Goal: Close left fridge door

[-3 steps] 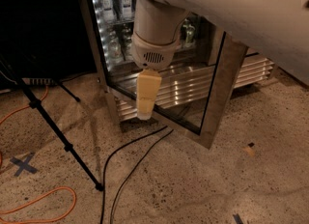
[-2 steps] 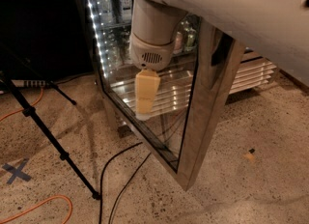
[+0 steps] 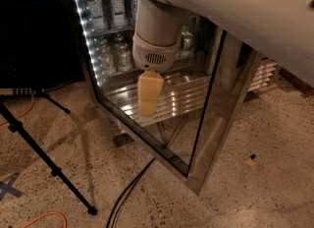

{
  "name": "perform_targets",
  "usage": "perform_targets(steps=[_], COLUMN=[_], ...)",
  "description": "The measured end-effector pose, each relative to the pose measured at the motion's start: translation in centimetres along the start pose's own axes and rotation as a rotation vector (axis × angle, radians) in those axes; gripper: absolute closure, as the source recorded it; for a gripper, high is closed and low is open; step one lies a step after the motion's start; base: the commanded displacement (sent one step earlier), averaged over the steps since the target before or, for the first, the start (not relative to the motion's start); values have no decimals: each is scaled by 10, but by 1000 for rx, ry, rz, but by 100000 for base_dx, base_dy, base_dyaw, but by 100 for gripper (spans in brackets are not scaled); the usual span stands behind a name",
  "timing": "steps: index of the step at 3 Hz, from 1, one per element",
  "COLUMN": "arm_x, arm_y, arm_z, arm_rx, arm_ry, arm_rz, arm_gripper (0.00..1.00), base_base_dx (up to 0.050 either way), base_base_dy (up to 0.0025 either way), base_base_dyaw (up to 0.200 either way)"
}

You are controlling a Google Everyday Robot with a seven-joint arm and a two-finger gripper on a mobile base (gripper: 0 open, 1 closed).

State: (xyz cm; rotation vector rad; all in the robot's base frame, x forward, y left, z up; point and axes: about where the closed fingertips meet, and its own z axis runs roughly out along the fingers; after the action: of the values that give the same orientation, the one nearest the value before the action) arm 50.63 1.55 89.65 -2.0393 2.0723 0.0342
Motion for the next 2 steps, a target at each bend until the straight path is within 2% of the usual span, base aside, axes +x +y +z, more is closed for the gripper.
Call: perform_targets(steps=[1, 2], arm_x=[0, 0], arm_y=[0, 0], arm_z=[0, 0], arm_rx=[0, 0], arm_ry=[0, 0], arm_rz=[0, 0], arm_gripper=[0, 0], base_base_dx=[4801, 3739], base_base_dy=[0, -247], base_base_dyaw=[1, -13205])
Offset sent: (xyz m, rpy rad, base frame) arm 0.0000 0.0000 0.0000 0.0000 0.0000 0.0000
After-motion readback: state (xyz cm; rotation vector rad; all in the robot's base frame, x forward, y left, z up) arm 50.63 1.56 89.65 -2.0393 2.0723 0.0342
